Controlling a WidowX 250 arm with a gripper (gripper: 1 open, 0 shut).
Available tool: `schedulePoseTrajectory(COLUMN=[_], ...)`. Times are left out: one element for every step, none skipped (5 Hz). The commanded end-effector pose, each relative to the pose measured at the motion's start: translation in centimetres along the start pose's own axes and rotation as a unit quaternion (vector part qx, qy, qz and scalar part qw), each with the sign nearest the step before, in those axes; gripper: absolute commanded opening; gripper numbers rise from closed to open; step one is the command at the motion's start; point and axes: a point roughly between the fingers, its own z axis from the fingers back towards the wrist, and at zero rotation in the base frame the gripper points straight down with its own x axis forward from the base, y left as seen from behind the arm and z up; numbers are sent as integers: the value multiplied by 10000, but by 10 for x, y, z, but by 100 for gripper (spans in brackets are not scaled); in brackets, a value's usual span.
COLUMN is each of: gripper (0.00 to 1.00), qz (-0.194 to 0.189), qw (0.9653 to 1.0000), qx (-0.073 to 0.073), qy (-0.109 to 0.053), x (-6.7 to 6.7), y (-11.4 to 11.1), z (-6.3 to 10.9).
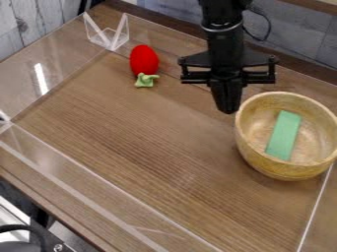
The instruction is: Remove the green stick from the brown bowl and put it on the table
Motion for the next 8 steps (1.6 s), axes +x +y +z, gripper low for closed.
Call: schedulePoseTrajectory(gripper=[0,0,0,0,0,0,0,0], qz=[62,144,219,151,78,8,230,426], qw=[9995,9994,9993,9995,9996,9997,9994,9987], qx=[-65,-37,-3,10,12,11,33,46], qy=[-294,-301,-301,-276,-254,-224,-244,-271], x=[13,12,11,13,14,16,14,13], y=[-4,-5,-6,9,21,7,1,-2], z=[17,10,4,5,6,-4,-16,-24])
